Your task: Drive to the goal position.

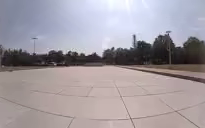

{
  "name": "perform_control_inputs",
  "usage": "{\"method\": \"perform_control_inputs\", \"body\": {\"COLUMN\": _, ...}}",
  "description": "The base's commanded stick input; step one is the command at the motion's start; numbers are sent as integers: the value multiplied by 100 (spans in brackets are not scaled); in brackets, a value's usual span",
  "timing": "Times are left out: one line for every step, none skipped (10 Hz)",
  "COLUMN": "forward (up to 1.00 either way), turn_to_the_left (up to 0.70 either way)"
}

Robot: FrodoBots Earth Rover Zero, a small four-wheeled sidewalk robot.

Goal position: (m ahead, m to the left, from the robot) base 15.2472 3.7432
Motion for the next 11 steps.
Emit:
{"method": "perform_control_inputs", "body": {"forward": 70, "turn_to_the_left": 0}}
{"method": "perform_control_inputs", "body": {"forward": 70, "turn_to_the_left": 0}}
{"method": "perform_control_inputs", "body": {"forward": 70, "turn_to_the_left": 0}}
{"method": "perform_control_inputs", "body": {"forward": 70, "turn_to_the_left": 0}}
{"method": "perform_control_inputs", "body": {"forward": 70, "turn_to_the_left": 0}}
{"method": "perform_control_inputs", "body": {"forward": 70, "turn_to_the_left": 0}}
{"method": "perform_control_inputs", "body": {"forward": 70, "turn_to_the_left": 0}}
{"method": "perform_control_inputs", "body": {"forward": 70, "turn_to_the_left": 0}}
{"method": "perform_control_inputs", "body": {"forward": 70, "turn_to_the_left": 0}}
{"method": "perform_control_inputs", "body": {"forward": 70, "turn_to_the_left": 0}}
{"method": "perform_control_inputs", "body": {"forward": 70, "turn_to_the_left": 0}}
